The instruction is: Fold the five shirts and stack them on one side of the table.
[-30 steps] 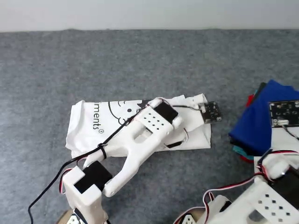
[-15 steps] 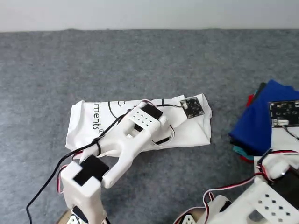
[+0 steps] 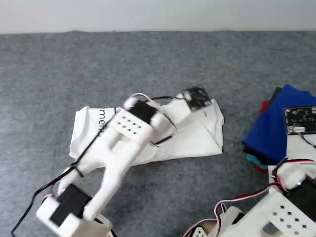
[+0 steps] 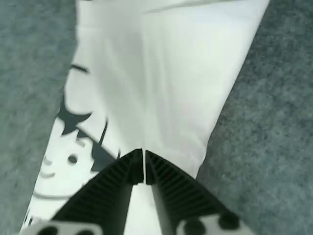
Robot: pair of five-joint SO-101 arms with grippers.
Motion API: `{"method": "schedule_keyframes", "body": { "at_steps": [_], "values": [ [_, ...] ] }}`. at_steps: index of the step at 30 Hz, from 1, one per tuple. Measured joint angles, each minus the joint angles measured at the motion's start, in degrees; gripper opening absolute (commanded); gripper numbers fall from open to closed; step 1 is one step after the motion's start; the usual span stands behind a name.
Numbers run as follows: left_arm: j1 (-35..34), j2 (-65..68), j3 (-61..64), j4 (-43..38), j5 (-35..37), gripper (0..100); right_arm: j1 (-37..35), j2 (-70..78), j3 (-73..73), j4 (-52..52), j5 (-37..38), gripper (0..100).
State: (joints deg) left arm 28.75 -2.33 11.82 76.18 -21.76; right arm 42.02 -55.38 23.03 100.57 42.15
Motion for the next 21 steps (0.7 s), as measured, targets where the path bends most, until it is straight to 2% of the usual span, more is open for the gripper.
{"method": "schedule_keyframes", "body": {
  "at_steps": [5, 11, 13, 16, 21],
  "values": [
    [-13.19, -3.25, 0.00, 7.03, 2.90, 2, 0.00, 0.00, 0.00, 0.00, 0.00, 10.0],
    [-35.16, -3.25, 0.00, 9.58, 3.52, 19, 0.00, 0.00, 0.00, 0.00, 0.00, 10.0],
    [-41.05, -3.25, 0.00, 9.58, 3.60, 21, 0.00, 0.00, 0.44, 0.00, 0.00, 10.0],
    [-46.15, -3.25, 0.00, 9.49, 3.52, 23, 0.00, -0.09, 3.69, 0.00, 0.00, 9.8],
    [-49.23, 1.76, 0.00, 7.03, 3.52, 24, 0.00, 0.00, 6.95, 0.00, 0.00, 9.8]
  ]
}}
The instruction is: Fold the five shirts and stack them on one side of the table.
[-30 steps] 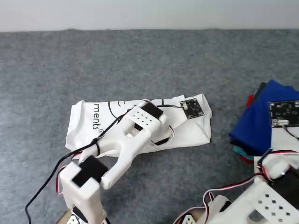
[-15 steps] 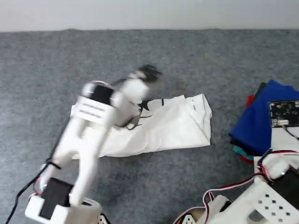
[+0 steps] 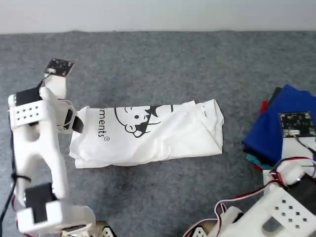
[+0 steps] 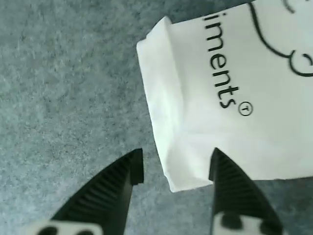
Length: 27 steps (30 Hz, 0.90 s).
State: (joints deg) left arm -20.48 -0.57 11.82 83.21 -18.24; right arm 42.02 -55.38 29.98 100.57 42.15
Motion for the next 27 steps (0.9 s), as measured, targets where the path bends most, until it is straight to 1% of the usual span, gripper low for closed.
{"method": "schedule_keyframes", "body": {
  "at_steps": [7, 13, 22, 27],
  "values": [
    [-0.62, 12.92, 0.00, -6.15, 0.26, 24, 0.00, 0.00, 0.00, 0.00, 0.00, 9.8],
    [-0.62, 20.04, 0.00, -9.85, 0.35, 23, 0.00, 0.00, 0.00, 0.00, 0.00, 9.9],
    [-0.44, 24.88, -4.22, -10.29, 0.18, 23, 0.00, 0.00, 0.00, 0.00, 0.00, 9.9],
    [-0.09, 24.97, -4.31, -10.29, 0.18, 18, 0.00, 0.00, 0.00, 0.00, 0.00, 9.9]
  ]
}}
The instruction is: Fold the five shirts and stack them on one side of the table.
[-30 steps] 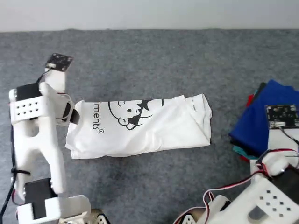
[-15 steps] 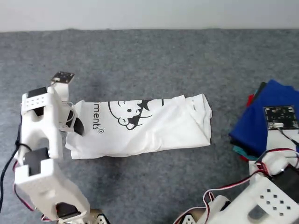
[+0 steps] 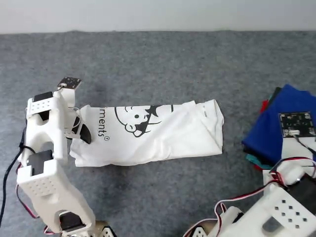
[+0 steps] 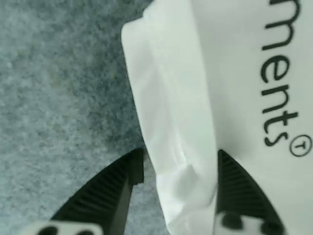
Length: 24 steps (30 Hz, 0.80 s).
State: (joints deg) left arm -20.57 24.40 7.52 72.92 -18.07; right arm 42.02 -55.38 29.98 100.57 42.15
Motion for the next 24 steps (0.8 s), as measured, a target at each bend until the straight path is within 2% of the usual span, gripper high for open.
{"method": "schedule_keyframes", "body": {
  "at_steps": [3, 6, 14, 16, 18, 24],
  "values": [
    [0.18, 0.00, -0.70, 1.41, 0.00, 18, -2.55, 0.00, -0.70, 0.00, -0.09, 9.9],
    [0.09, -0.26, -1.85, 3.60, 0.26, 18, -8.62, 0.00, -2.29, 0.00, -2.20, 9.9],
    [-0.09, -10.20, -1.93, 5.19, 0.18, 18, -35.08, 5.89, -2.81, -0.44, -20.84, 9.5],
    [-0.09, -13.63, -1.93, 5.19, 0.09, 18, -40.18, 9.41, -2.81, -2.55, -24.79, 6.2],
    [-0.09, -16.62, -1.93, 5.19, 0.00, 18, -43.60, 13.19, -2.81, -5.71, -26.29, 0.9],
    [2.02, -19.78, -1.93, 1.23, 0.53, 18, -48.62, 26.73, -2.81, -19.52, -27.52, 2.4]
  ]
}}
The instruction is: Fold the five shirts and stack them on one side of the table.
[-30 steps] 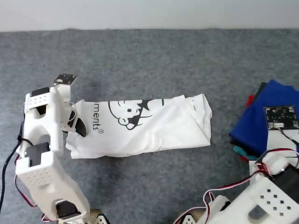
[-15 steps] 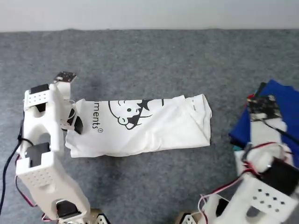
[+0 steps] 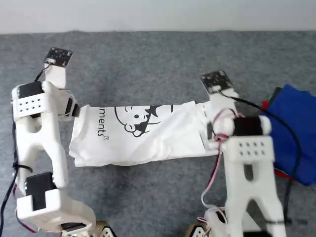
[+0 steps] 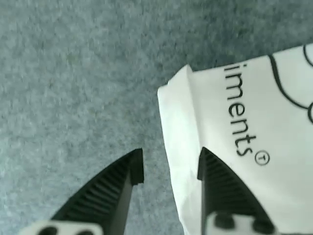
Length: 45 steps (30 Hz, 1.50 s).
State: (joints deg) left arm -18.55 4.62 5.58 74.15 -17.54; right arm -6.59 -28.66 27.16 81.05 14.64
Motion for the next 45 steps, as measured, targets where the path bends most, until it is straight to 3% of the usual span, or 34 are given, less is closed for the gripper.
{"method": "schedule_keyframes", "body": {
  "at_steps": [8, 13, 21, 27, 32, 45],
  "values": [
    [4.57, 0.44, 0.00, -9.05, 3.78, 18, -6.07, 15.30, 0.00, -19.87, 0.00, 2.1],
    [6.68, 6.42, -2.11, -12.13, 4.04, 18, -6.24, 25.41, 0.09, -30.77, 0.00, 2.0],
    [6.51, 21.80, -12.66, -12.04, 4.04, 18, -6.42, 34.64, 0.09, -36.31, -0.09, 0.7],
    [6.15, 34.11, -25.05, -2.81, 4.04, 18, -6.24, 37.36, 0.00, -36.40, -0.09, 0.9],
    [1.76, 43.25, -38.15, 5.36, 4.22, 18, -6.24, 38.51, -0.62, -36.48, -0.09, 0.9],
    [-4.84, 61.36, -69.71, 18.99, 4.31, 18, -5.71, 40.53, -1.93, -36.66, -0.09, 0.9]
  ]
}}
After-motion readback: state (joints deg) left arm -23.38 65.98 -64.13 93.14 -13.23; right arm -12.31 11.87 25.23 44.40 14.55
